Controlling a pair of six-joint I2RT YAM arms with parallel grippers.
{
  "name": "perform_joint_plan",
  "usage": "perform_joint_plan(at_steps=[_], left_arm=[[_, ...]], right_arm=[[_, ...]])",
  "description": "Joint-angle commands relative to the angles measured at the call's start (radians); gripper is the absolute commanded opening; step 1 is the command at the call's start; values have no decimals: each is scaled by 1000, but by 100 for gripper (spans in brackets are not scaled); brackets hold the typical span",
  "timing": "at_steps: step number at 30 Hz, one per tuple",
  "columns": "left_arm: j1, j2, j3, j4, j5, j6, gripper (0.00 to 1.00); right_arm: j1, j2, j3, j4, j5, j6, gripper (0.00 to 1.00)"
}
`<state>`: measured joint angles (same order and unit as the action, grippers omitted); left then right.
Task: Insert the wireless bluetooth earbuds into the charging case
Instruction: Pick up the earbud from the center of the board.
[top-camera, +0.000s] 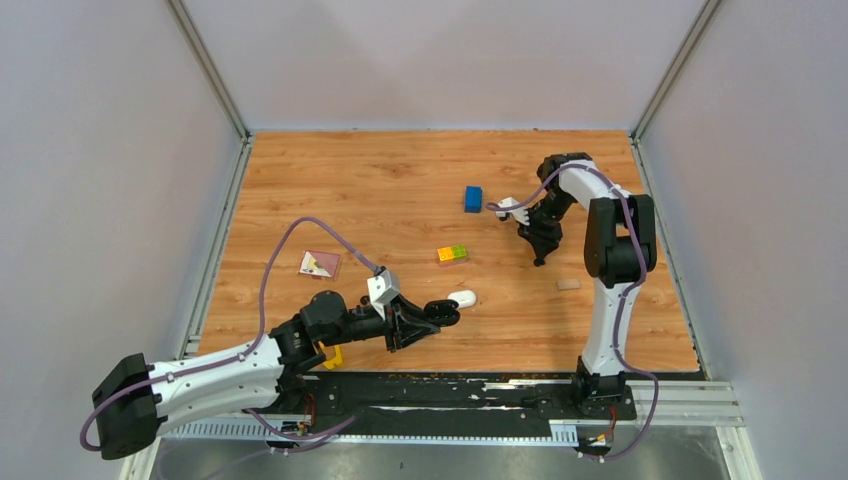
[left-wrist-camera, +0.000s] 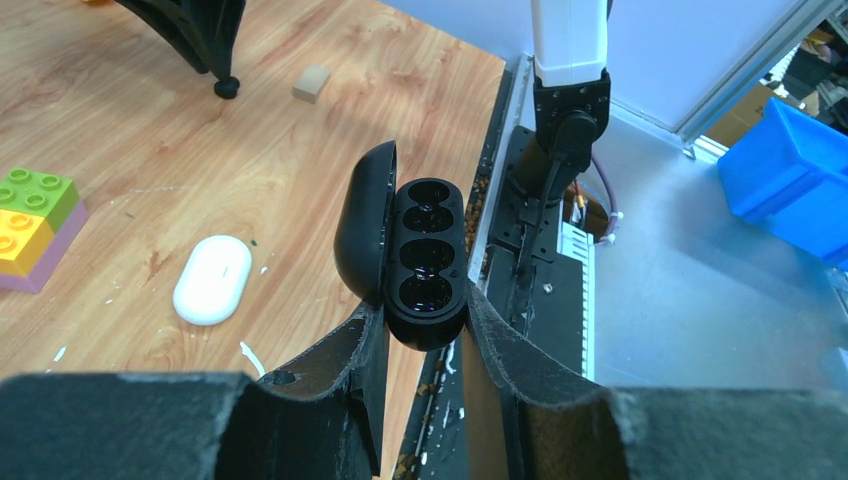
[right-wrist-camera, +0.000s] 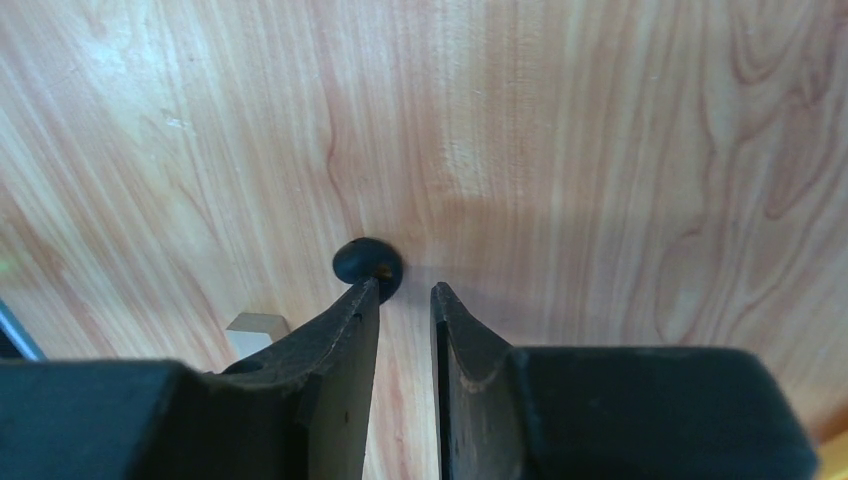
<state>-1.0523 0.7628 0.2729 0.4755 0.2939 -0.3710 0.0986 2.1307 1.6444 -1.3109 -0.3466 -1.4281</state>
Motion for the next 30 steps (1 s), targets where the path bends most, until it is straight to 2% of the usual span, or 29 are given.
perform_joint_plan(at_steps=[1, 12, 17, 30], left_arm=[[-4, 14, 10, 47, -7, 15, 0], [-4, 18, 13, 50, -5, 3, 0], [-4, 19, 11, 56, -5, -2, 0], [-4, 31, 9, 72, -1, -8, 0]], right_arm=[[0, 11, 38, -70, -48, -38, 26], [0, 7, -9, -59, -32, -26, 26], [0, 18, -10, -73, -36, -13, 21], [0, -2, -21, -96, -67, -2, 20]])
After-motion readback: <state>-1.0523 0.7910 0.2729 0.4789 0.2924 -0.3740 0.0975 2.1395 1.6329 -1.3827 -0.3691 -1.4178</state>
